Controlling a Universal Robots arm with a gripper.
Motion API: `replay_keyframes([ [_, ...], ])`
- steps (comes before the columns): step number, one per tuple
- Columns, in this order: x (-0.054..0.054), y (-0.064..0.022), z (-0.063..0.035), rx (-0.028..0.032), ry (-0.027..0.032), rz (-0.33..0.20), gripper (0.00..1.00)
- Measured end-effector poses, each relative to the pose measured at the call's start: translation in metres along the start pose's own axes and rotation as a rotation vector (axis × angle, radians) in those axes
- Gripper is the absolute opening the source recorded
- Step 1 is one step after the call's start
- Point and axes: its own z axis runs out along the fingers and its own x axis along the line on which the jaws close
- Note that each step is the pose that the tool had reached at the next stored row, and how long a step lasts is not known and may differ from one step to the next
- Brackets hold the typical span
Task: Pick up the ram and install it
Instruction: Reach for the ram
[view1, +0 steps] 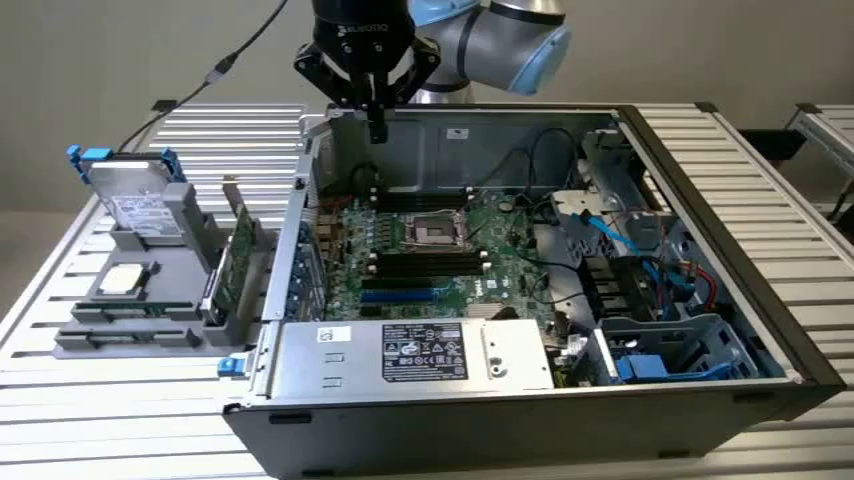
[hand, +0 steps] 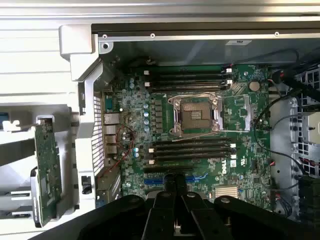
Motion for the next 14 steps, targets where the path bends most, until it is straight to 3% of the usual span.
replay_keyframes([
  [7,0.0,0.0,0.0,-0.0005,-0.006,0.0,0.1],
  [14,0.029,-0.0021,-0.0012,0.0003,0.0042,0.0,0.1],
])
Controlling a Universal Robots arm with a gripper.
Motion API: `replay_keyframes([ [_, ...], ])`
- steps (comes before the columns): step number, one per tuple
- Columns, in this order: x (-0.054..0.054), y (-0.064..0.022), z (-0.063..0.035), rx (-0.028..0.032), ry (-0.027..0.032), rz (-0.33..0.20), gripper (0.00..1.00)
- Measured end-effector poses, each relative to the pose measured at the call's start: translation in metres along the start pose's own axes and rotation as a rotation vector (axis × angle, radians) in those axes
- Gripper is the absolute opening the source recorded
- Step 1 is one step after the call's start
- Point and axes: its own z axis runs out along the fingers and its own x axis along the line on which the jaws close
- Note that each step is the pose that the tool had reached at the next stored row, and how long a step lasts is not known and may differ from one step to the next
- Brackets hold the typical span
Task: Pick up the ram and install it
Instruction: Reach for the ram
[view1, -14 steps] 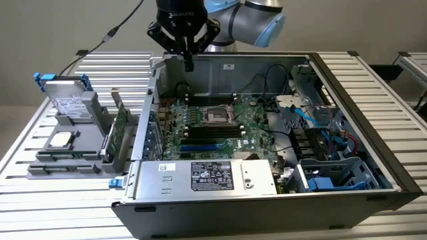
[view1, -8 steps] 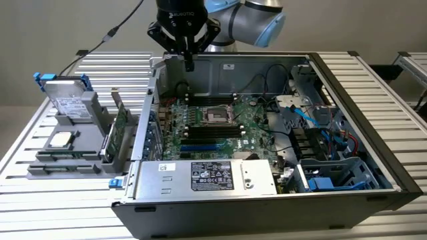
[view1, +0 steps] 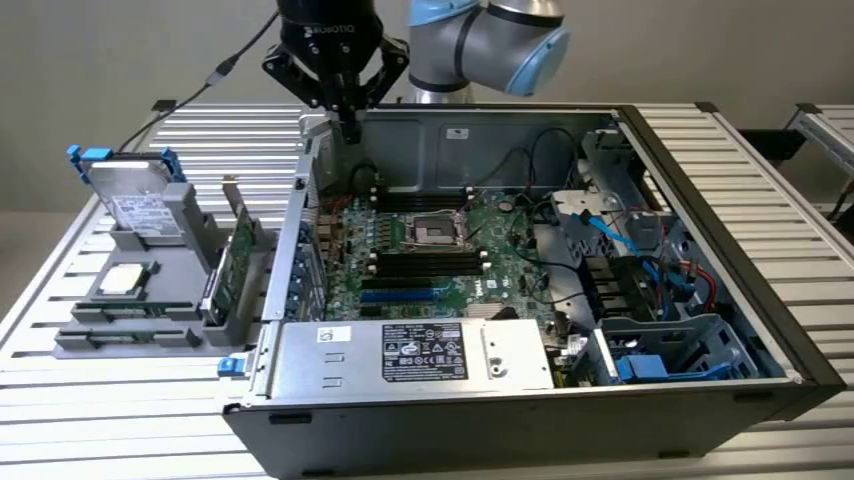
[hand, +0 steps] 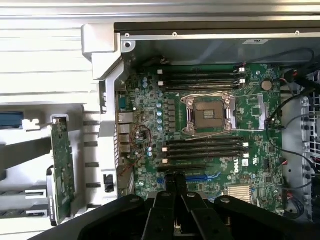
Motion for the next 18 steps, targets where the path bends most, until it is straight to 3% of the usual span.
replay_keyframes([
  [3,0.013,-0.0012,0.0001,0.0005,0.0057,0.0,0.1],
  [6,0.026,-0.0021,0.0017,0.0016,0.0221,0.001,0.1],
  [9,0.037,-0.0031,0.0032,0.0033,0.042,0.002,0.1],
  [14,0.049,-0.004,0.0044,0.0114,0.0925,0.004,0.1],
  [16,0.053,-0.0045,0.0057,0.0132,0.1034,0.004,0.1],
  [18,0.057,-0.0054,0.008,0.0134,0.109,0.002,0.1],
])
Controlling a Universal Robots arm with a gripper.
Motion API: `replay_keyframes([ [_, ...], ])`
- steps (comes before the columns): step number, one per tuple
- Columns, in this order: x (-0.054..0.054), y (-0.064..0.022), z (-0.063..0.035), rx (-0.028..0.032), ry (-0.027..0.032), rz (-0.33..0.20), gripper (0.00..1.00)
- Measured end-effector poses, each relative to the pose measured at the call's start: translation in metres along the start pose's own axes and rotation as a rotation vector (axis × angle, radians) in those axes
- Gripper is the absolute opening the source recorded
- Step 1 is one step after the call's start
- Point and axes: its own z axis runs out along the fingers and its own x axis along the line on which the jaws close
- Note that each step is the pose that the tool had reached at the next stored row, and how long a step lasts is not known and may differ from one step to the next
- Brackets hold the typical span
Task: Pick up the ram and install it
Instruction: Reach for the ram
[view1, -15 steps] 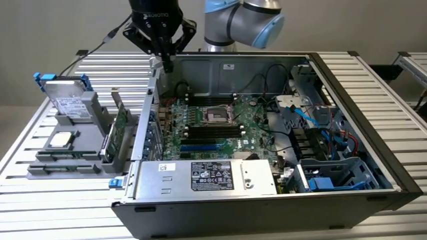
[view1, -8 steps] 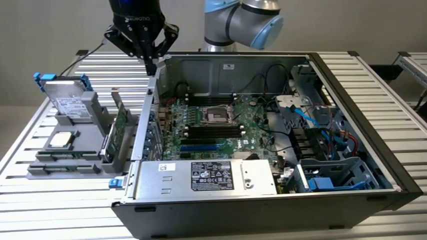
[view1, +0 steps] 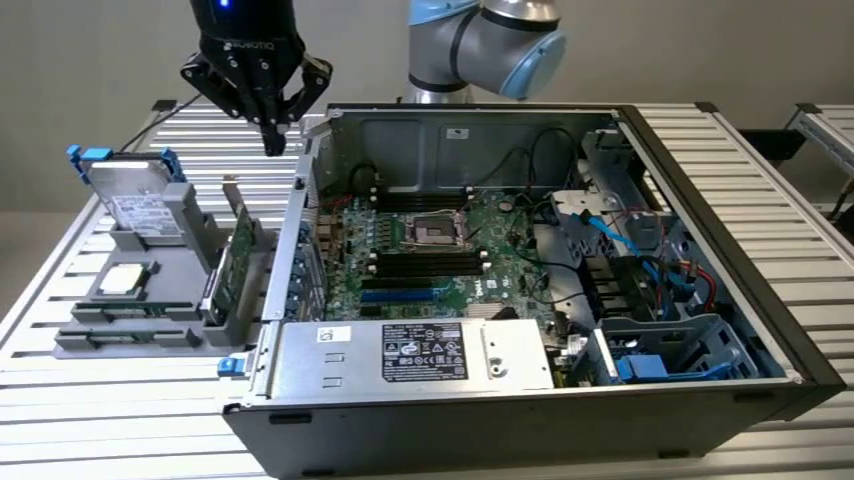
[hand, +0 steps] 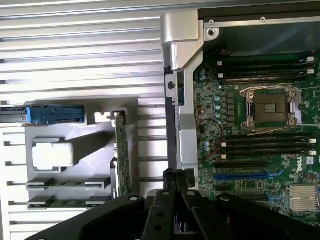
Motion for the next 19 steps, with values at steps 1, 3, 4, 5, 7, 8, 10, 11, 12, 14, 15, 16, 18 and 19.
replay_keyframes([
  [1,0.001,-0.0005,0.0013,0.0002,0.0028,-0.001,0.1],
  [3,0.005,-0.0016,0.0044,0.0009,0.009,-0.003,0.1],
  [4,0.006,-0.0022,0.0059,0.001,0.0115,-0.004,0.1],
  [5,0.007,-0.0028,0.0071,0.0012,0.0142,-0.006,0.1],
  [7,0.008,-0.0042,0.0093,0.002,0.0214,-0.011,0.1],
  [8,0.009,-0.0047,0.0104,0.0023,0.0241,-0.013,0.1],
  [10,0.013,-0.0054,0.012,0.0029,0.0266,-0.015,0.1],
  [11,0.015,-0.0056,0.0128,0.0034,0.0276,-0.015,0.1],
  [12,0.018,-0.0059,0.0136,0.0039,0.0283,-0.016,0.1],
  [14,0.023,-0.0064,0.0149,0.0053,0.0298,-0.018,0.1],
  [15,0.026,-0.0066,0.0155,0.0059,0.0304,-0.018,0.1],
  [16,0.028,-0.0069,0.0161,0.0066,0.0309,-0.019,0.1],
  [18,0.034,-0.0074,0.0173,0.0082,0.0319,-0.021,0.1],
  [19,0.037,-0.0076,0.0178,0.0092,0.0323,-0.022,0.1],
])
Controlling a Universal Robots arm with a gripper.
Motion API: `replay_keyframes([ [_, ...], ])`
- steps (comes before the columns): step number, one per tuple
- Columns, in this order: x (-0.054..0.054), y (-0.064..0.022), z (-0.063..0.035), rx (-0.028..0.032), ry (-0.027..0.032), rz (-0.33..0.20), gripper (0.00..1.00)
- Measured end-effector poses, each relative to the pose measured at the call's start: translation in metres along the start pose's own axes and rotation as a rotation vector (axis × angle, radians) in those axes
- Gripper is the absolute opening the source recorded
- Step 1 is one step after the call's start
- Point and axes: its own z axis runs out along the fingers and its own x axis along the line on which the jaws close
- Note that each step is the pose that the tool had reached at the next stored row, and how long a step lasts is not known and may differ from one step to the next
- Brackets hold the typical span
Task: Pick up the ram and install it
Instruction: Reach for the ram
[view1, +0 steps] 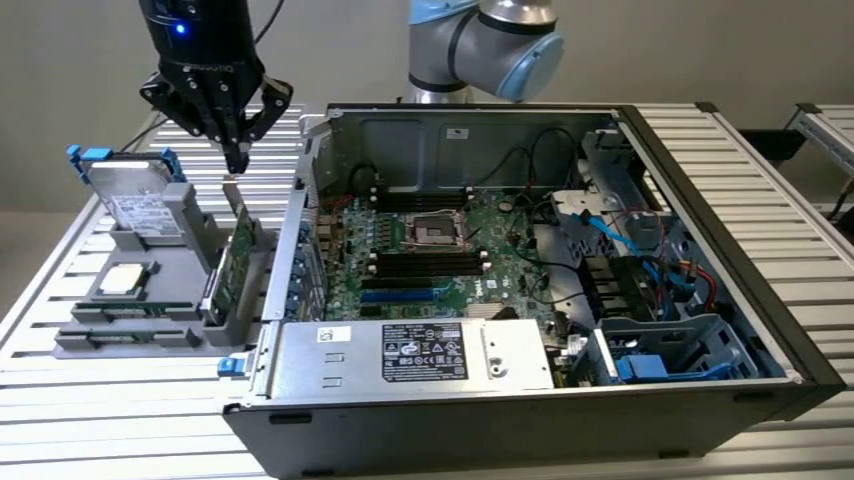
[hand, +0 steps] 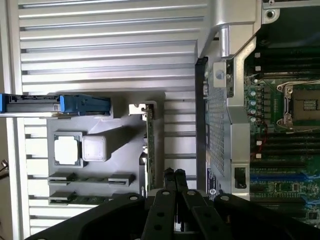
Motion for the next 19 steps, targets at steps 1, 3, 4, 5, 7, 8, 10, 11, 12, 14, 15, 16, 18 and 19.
replay_keyframes([
  [1,0.003,-0.0002,0.0006,0.0011,0.0005,-0.001,0.1],
  [3,0.009,-0.0005,0.0018,0.0032,0.0012,-0.002,0.1],
  [4,0.011,-0.0007,0.0024,0.0044,0.0016,-0.003,0.1],
  [5,0.014,-0.0008,0.0029,0.0057,0.0021,-0.004,0.1],
  [7,0.02,-0.0012,0.004,0.0077,0.0028,-0.006,0.1],
  [8,0.023,-0.0014,0.0046,0.0087,0.003,-0.007,0.1],
  [10,0.029,-0.0018,0.0058,0.0106,0.0035,-0.008,0.1],
  [11,0.032,-0.0019,0.0064,0.0116,0.0038,-0.009,0.1],
  [12,0.035,-0.0021,0.0069,0.0127,0.0041,-0.01,0.1],
  [14,0.041,-0.0025,0.008,0.0146,0.0048,-0.012,0.1],
  [15,0.043,-0.0026,0.0086,0.0154,0.0051,-0.013,0.1],
  [16,0.046,-0.0028,0.0092,0.0162,0.0055,-0.014,0.1],
  [18,0.053,-0.0033,0.0106,0.0174,0.0062,-0.015,0.1],
  [19,0.056,-0.0035,0.0114,0.0176,0.0063,-0.016,0.1],
])
